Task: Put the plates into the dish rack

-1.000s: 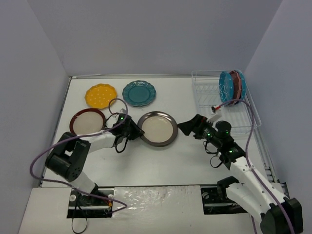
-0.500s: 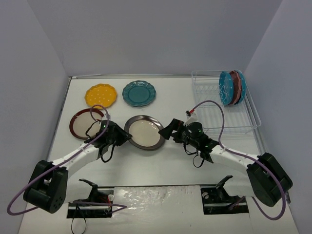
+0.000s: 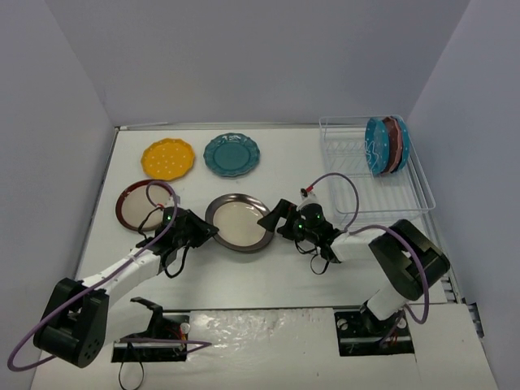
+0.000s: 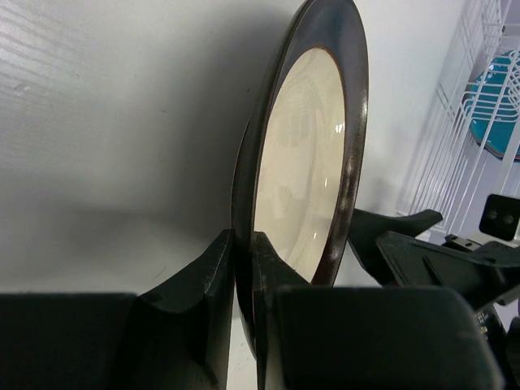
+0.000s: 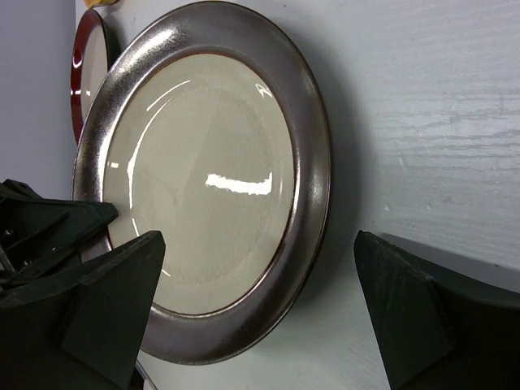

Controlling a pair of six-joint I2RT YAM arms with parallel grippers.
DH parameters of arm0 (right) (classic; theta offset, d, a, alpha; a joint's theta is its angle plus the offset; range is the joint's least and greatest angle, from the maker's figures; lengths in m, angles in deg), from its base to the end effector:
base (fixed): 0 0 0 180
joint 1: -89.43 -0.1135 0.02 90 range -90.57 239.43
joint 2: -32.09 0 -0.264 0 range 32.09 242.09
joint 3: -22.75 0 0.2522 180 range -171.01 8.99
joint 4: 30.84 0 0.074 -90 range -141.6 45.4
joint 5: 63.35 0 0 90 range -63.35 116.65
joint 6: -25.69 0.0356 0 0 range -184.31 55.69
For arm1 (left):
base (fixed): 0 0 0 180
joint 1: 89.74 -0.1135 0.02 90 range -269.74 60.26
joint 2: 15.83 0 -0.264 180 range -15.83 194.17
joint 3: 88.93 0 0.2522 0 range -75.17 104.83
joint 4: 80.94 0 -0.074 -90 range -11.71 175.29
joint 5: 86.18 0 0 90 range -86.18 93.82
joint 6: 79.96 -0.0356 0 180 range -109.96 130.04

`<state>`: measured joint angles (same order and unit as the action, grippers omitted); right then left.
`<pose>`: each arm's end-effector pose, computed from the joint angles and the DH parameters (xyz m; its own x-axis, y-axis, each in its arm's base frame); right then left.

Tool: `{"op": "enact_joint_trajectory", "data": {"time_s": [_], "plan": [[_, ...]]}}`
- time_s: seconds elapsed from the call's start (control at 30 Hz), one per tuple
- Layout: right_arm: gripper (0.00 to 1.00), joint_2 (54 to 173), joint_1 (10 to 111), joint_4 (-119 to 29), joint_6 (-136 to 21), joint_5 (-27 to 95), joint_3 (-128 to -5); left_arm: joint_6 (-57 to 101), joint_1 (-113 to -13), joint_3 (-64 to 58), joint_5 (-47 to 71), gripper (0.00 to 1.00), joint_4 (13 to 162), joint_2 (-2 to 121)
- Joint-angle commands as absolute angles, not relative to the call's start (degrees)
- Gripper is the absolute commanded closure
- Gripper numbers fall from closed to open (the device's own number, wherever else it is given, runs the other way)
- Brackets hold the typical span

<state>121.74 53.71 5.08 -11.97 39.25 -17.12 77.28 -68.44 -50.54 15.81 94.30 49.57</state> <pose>0.2283 0.1738 0.1589 -0.7060 0.4439 -0.5518 -0.2992 0.5193 0.8005 0.2091 -0.0895 0.1817 -0.6692 -0.7072 -0.2280 -0.2512 0.5041 -0.8263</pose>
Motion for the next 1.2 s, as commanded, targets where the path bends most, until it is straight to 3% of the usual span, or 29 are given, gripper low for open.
{"op": "enact_joint_trajectory", "data": {"time_s": [0.0, 0.37, 0.57, 0.77, 0.87, 0.9, 0.97, 1.07, 1.17], "plan": [[0.01, 124.71, 53.31, 16.0, -9.92, 41.89, -20.31, 79.11, -68.82, -48.41, 18.92, 1.0, 106.62, 44.87], [0.08, 132.88, 53.42, 26.27, -6.34, 46.44, -20.3, 79.84, -68.91, -50.49, 21.1, 1.0, 112.2, 43.63], [0.17, 134.69, 53.92, 30.91, -5.68, 47.96, -19.82, 79.83, -68.91, -50.27, 21.88, 1.0, 112.56, 42.67], [0.49, 134.25, 54.29, 34.41, -5.53, 49.7, -19.86, 79.74, -68.91, -49.97, 23.16, 1.0, 112.09, 42.3], [0.68, 133.06, 54.37, 36.83, -5.78, 49.85, -19.45, 79.64, -68.91, -50.12, 23.87, 1.0, 112.08, 42.45], [0.79, 132.8, 54.45, 37.76, -5.86, 49.94, -18.79, 79.48, -68.91, -50.21, 24.04, 1.0, 111.75, 42.45], [0.93, 131.16, 54.45, 38.88, -5.82, 50.13, -18.24, 79.33, -68.91, -50.72, 24.2, 1.0, 111.82, 42.38], [1.0, 128.57, 54.45, 39.09, -6.67, 50.11, -17.53, 78.97, -68.91, -51.34, 23.94, 1.0, 110.49, 42.19], [1.0, 123.35, 54.45, 36.46, -9.83, 50.15, -17.25, 77.2, -68.91, -50.96, 24.33, 0.95, 107.53, 42.36]]}}
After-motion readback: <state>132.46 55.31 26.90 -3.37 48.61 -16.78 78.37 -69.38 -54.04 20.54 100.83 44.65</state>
